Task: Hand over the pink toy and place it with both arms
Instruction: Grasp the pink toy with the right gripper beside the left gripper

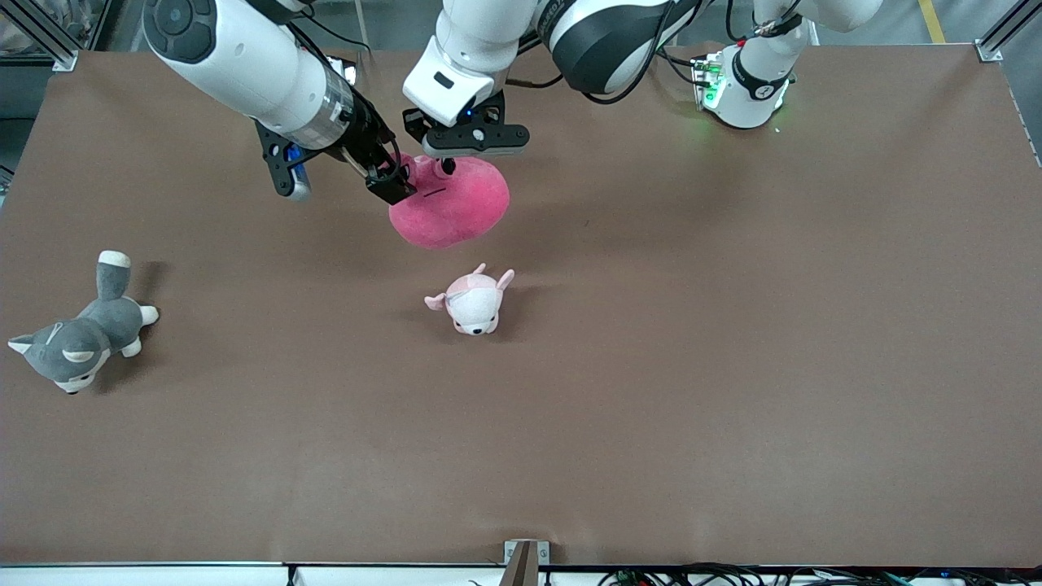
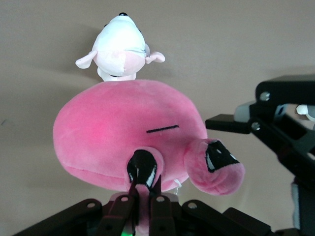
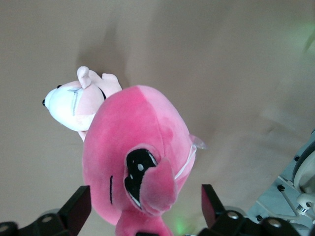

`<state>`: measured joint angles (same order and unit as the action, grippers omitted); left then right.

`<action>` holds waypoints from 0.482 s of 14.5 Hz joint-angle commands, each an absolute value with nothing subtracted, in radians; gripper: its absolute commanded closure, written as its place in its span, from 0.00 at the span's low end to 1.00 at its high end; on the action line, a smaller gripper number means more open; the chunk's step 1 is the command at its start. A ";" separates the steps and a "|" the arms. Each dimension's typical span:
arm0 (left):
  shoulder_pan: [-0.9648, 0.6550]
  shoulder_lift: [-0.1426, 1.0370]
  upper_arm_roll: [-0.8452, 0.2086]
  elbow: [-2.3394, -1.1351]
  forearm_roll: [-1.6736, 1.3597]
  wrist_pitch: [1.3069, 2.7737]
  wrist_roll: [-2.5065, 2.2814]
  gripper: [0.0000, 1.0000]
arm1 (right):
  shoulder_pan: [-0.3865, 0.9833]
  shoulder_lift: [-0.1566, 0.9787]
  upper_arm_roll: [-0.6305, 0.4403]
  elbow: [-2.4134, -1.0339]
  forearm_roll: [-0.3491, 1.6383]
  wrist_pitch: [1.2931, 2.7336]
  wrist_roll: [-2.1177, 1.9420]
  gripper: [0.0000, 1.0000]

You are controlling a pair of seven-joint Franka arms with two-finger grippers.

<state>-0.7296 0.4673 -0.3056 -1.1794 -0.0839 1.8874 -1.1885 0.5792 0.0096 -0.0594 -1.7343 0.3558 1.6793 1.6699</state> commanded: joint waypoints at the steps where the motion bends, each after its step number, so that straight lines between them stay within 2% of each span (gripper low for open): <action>1: -0.739 0.476 -0.298 -1.150 -0.084 1.884 -1.203 1.00 | 0.584 -0.038 -0.060 -1.792 0.354 1.701 1.675 0.14; 5: -0.739 0.476 -0.296 -1.150 -0.084 1.885 -1.203 1.00 | 0.584 -0.037 -0.058 -1.809 0.338 1.704 1.671 0.26; 6: -0.739 0.476 -0.296 -1.150 -0.084 1.887 -1.203 1.00 | 0.584 -0.037 -0.058 -1.809 0.339 1.704 1.671 0.43; 7: -0.739 0.476 -0.296 -1.150 -0.084 1.887 -1.203 1.00 | 0.584 -0.037 -0.058 -1.809 0.339 1.704 1.671 0.65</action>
<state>-0.7296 0.4673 -0.3038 -1.1793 -0.0839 1.8874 -1.1885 0.5793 -0.0004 -0.0587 -1.7655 0.3506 1.6829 1.6689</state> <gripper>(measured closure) 0.907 0.291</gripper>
